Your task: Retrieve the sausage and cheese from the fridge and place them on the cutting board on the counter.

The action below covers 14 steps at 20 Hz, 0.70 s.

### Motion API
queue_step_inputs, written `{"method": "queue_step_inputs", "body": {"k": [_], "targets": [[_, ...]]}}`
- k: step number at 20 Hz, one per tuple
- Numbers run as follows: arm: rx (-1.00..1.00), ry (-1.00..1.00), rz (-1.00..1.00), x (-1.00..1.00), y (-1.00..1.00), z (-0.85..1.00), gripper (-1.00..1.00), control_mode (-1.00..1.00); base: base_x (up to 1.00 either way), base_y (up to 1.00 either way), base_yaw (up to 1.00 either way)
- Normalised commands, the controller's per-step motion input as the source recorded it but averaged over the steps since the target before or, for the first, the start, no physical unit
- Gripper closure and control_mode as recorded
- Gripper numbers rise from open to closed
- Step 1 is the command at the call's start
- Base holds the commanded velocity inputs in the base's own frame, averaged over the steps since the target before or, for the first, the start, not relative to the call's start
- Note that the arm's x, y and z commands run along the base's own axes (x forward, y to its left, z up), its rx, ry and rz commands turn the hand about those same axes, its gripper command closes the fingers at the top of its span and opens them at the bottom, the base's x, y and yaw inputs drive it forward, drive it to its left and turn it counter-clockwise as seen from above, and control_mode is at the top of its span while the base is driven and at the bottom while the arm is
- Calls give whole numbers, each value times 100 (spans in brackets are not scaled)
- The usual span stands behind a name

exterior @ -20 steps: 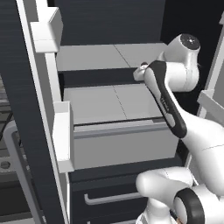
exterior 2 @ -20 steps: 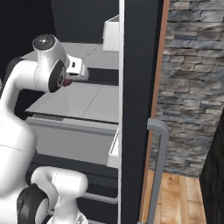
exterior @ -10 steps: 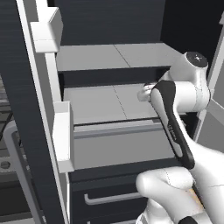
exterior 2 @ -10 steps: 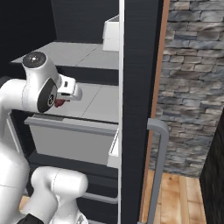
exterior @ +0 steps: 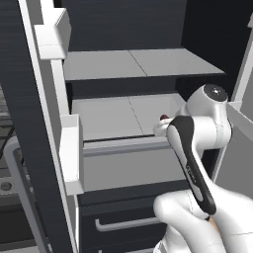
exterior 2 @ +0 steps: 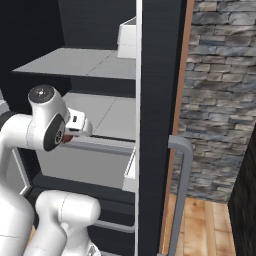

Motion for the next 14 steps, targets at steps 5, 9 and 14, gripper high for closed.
{"method": "queue_step_inputs", "body": {"k": [5, 9, 14], "targets": [[0, 0, 0, 0, 0, 0, 100, -100, 0, 0, 0], [0, 0, 0, 0, 0, 0, 100, -100, 0, 0, 0], [0, 0, 0, 0, 0, 0, 100, -100, 0, 0, 0]]}}
